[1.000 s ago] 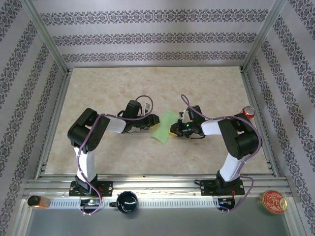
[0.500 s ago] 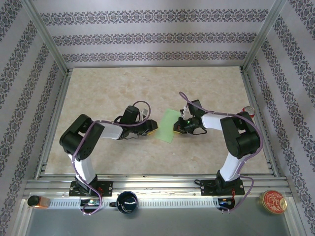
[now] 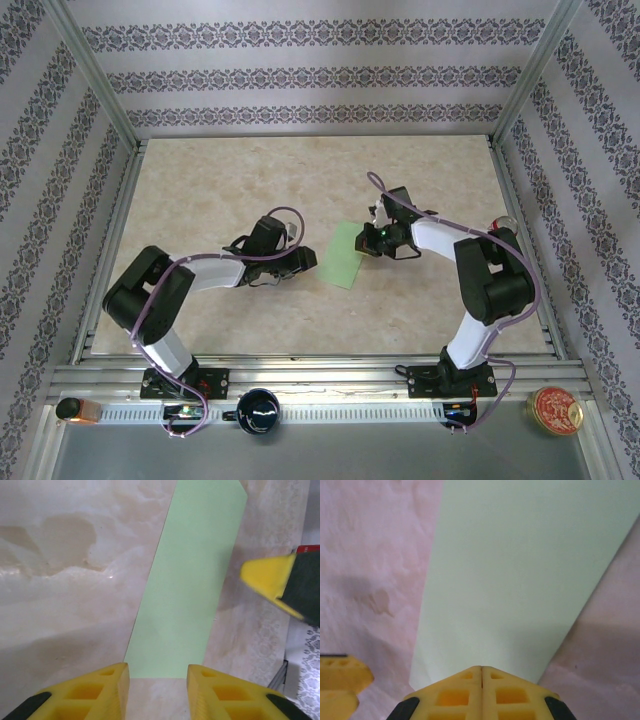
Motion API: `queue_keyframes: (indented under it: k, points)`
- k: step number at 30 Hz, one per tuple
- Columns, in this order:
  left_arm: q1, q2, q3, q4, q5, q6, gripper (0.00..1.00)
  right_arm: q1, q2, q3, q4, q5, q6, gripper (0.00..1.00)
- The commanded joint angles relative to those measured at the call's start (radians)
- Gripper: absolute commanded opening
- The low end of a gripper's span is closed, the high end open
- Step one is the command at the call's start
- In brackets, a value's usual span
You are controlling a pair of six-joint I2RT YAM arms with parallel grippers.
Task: Fold a paper plane with a square sheet of paper (pick it up from the middle)
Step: Third fold the triangle at the center of the table.
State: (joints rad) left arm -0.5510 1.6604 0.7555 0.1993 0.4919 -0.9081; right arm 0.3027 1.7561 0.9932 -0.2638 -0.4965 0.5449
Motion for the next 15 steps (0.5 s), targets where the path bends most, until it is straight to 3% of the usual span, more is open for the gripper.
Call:
queue_keyframes:
  k: [1,9,15]
  points:
    - [-0.011,-0.067,0.020,-0.114,-0.086,0.068,0.36,-0.004,0.043,0.062,-0.048,0.100,0.037,0.08]
    - [-0.010,-0.150,0.007,-0.179,-0.154,0.098,0.36,0.016,0.162,0.201,-0.131,0.140,-0.032,0.10]
    - [-0.010,-0.226,-0.011,-0.236,-0.239,0.117,0.37,0.049,0.229,0.267,-0.181,0.089,-0.153,0.10]
